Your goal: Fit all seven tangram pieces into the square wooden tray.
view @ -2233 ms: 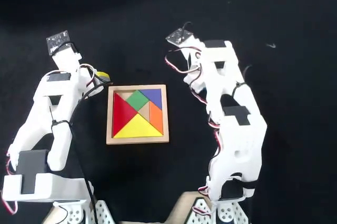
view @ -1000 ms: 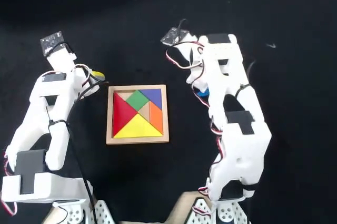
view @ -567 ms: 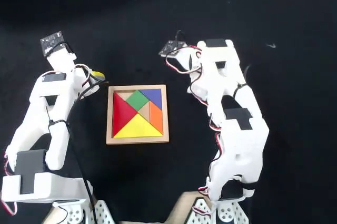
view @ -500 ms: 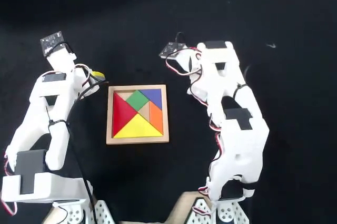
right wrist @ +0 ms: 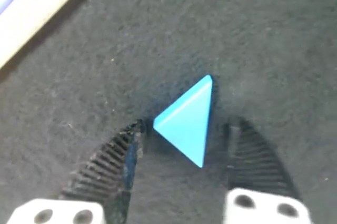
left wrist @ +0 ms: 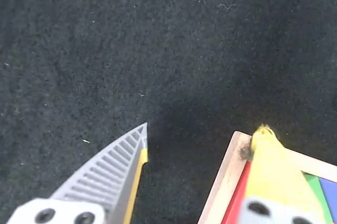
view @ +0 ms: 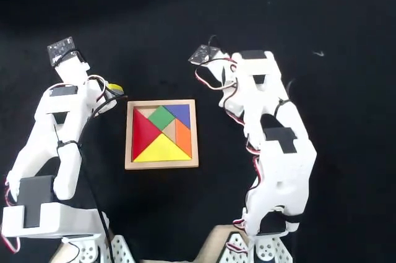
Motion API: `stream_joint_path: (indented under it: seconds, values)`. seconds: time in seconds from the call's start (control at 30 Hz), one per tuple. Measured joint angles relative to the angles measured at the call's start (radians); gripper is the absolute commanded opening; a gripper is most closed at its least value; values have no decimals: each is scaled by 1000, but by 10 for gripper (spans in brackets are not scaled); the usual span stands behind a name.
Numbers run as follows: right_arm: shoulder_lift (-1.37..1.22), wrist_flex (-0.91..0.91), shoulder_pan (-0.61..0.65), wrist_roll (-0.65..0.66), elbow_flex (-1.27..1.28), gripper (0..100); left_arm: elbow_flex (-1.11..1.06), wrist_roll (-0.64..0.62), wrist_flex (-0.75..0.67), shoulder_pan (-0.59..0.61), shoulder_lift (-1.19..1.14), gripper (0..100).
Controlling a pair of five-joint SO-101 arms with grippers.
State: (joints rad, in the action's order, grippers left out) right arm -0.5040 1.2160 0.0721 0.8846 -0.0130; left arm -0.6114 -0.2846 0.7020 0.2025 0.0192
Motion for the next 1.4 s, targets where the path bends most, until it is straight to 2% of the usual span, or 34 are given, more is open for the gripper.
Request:
stream_joint_path:
  seconds: [0.2, 0.4, 0.53, 0.73, 0.87, 0.97, 1.17, 1.33, 1.4]
  values:
    - [2, -2, -2, 0, -2, 96, 0, 0, 0, 0, 0, 303]
    - [2, -26, -2, 0, -2, 13, 0, 0, 0, 0, 0, 303]
    - [2, -26, -2, 0, -2, 66, 0, 0, 0, 0, 0, 303]
    - [2, -8, 8, 0, 0, 228, 0, 0, 0, 0, 0, 303]
    - [2, 63, 37, -2, 0, 296, 0, 0, 0, 0, 0, 303]
    - [2, 107, 61, -14, -12, 299, 0, 0, 0, 0, 0, 303]
    - [-2, 97, 57, -143, -52, 300, 0, 0, 0, 0, 0, 303]
    - [-72, 81, 57, -160, -94, 299, 0, 0, 0, 0, 0, 303]
    - [-94, 81, 57, -163, -118, 270, 0, 0, 0, 0, 0, 303]
